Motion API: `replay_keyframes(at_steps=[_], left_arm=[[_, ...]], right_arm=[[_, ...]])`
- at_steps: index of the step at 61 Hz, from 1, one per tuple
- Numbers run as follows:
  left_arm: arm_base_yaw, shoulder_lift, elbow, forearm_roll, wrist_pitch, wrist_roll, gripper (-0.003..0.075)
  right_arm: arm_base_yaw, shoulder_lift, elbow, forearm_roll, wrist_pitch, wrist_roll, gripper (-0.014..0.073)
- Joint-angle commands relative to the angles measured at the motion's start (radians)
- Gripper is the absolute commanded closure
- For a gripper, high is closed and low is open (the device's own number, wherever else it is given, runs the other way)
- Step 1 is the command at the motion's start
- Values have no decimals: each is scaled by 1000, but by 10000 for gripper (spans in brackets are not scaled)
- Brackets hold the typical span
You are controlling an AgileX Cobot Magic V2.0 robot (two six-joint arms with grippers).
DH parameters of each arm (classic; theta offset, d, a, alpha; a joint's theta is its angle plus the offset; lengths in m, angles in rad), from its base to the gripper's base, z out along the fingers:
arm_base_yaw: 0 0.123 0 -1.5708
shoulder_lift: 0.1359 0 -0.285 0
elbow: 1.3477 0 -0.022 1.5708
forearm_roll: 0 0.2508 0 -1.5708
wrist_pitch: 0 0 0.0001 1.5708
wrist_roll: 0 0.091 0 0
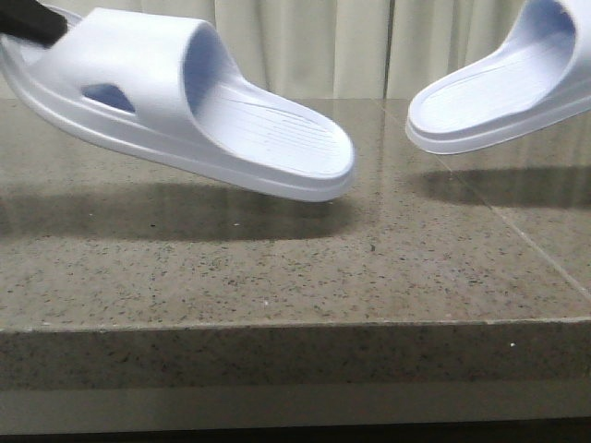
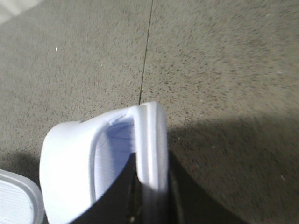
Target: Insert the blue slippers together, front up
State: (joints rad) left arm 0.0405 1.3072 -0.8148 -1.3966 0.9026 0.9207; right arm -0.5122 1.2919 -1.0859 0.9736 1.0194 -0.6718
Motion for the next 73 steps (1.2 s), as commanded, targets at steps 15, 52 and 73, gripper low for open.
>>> replay_keyframes(at_steps=[15,52,73], left_arm=[[-263,-21,22,-158,-306,20,741],[-301,180,-23,-218,-320,96,741],[-301,181,-23,-218,-320,96,741]], right_arm=[[-55,-136,156,162,31,-1,703],[134,-85,170,205,-92,-19,703],[452,11,223,274,-341,-19,703]])
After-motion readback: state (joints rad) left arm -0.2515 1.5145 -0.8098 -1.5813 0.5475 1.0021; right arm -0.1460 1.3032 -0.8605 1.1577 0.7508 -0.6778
